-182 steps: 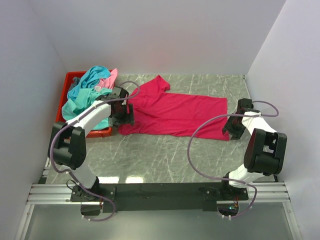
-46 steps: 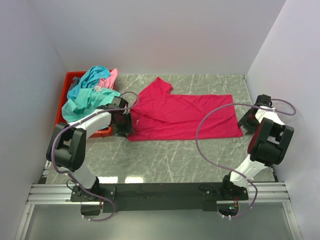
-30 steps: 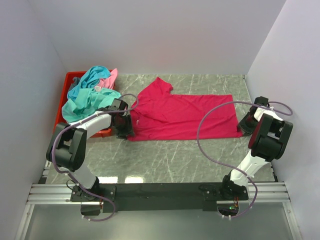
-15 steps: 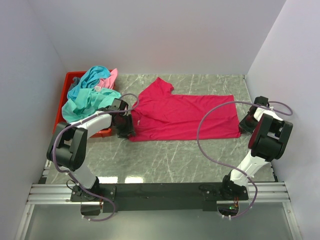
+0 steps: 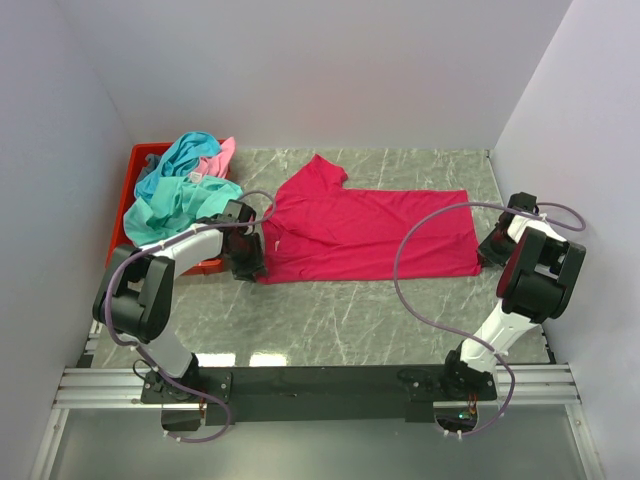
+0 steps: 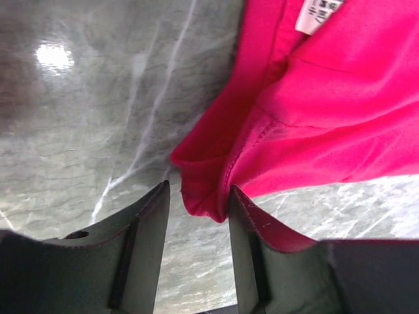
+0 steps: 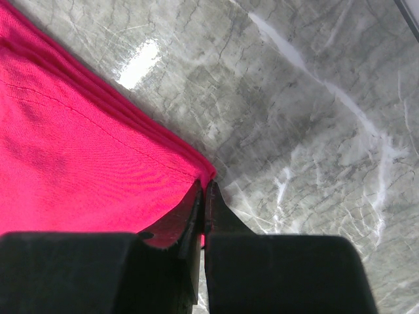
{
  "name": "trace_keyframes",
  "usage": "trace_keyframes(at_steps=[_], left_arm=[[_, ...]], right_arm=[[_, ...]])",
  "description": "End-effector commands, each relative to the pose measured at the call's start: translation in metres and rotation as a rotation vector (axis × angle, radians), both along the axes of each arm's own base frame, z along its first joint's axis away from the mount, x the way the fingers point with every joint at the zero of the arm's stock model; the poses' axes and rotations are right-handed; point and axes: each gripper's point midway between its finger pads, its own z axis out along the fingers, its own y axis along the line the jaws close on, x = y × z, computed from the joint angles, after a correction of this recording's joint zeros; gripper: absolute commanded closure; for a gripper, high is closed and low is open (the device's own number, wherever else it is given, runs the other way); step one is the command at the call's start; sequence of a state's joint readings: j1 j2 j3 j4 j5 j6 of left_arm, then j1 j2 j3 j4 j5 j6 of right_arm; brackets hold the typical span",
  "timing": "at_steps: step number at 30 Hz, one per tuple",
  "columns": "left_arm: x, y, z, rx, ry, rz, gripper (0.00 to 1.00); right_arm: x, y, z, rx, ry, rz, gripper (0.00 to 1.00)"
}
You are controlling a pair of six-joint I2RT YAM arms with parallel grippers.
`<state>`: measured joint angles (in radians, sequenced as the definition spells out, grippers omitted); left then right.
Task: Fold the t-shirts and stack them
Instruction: Fold the tshirt
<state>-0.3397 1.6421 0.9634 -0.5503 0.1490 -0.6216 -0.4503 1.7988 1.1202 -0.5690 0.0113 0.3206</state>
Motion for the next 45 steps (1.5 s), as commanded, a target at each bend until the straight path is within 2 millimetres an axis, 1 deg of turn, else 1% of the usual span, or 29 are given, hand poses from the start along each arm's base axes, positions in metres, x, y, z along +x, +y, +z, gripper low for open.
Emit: trace_keyframes(at_steps=[1,5,9,11,12,15,16,19,22,23,25,26,27,29,33,36,40,44,45], left_arm=[[0.002,0.007,0.006,0.029,-0.022,0.037,0.54],[0.004,0.007,0.002,0.035,-0.015,0.050,0.57],[0.007,0.006,-0.002,0.034,-0.010,0.047,0.64],[0.009,0.004,-0.004,0.030,-0.010,0.041,0.68],[0.011,0.003,-0.006,0.028,-0.008,0.035,0.75],[0.011,0.003,-0.009,0.034,0.005,0.032,0.88],[0.010,0.003,-0.009,0.034,0.008,0.030,0.99],[0.010,0.008,-0.008,0.063,0.010,0.032,0.99],[0.014,0.012,0.002,0.084,-0.004,0.015,0.99],[0.019,0.010,0.008,0.082,-0.023,0.003,0.99],[0.018,0.012,0.015,0.098,-0.028,-0.050,0.99],[0.024,0.011,0.022,0.098,-0.047,-0.066,1.00],[0.021,0.014,0.024,0.114,-0.040,-0.100,1.00],[0.024,0.012,0.030,0.112,-0.048,-0.129,1.00],[0.017,0.008,0.032,0.090,-0.023,-0.201,0.99],[0.010,0.012,0.032,0.102,-0.001,-0.240,1.00],[0.003,0.012,0.034,0.098,0.006,-0.293,1.00],[-0.009,0.008,0.034,0.068,0.027,-0.344,1.00],[-0.012,0.004,0.035,0.046,0.031,-0.352,1.00]], right_arm=[[-0.009,-0.011,-0.001,-0.056,0.035,-0.016,1.00],[-0.010,-0.011,0.000,-0.057,0.033,-0.016,1.00],[-0.009,-0.011,0.000,-0.059,0.031,-0.018,1.00],[-0.009,-0.012,0.001,-0.061,0.028,-0.018,1.00],[-0.009,-0.011,0.002,-0.060,0.026,-0.018,1.00],[-0.009,-0.013,0.002,-0.067,0.028,-0.020,1.00],[-0.010,-0.013,0.003,-0.071,0.030,-0.021,1.00],[-0.012,-0.017,0.005,-0.090,0.043,-0.027,1.00],[-0.011,-0.021,0.009,-0.103,0.045,-0.028,1.00],[-0.009,-0.023,0.011,-0.111,0.040,-0.027,1.00],[-0.009,-0.027,0.016,-0.128,0.041,-0.029,1.00],[-0.007,-0.028,0.018,-0.136,0.039,-0.025,1.00],[-0.006,-0.030,0.022,-0.145,0.034,-0.023,1.00],[-0.004,-0.034,0.028,-0.163,0.031,-0.023,1.00],[-0.002,-0.036,0.034,-0.179,0.025,-0.016,1.00],[-0.004,-0.040,0.036,-0.200,0.032,-0.014,1.00],[-0.003,-0.040,0.037,-0.198,0.030,-0.011,1.00],[-0.007,-0.037,0.034,-0.193,0.037,-0.012,1.00],[-0.009,-0.036,0.034,-0.191,0.038,-0.011,1.00]])
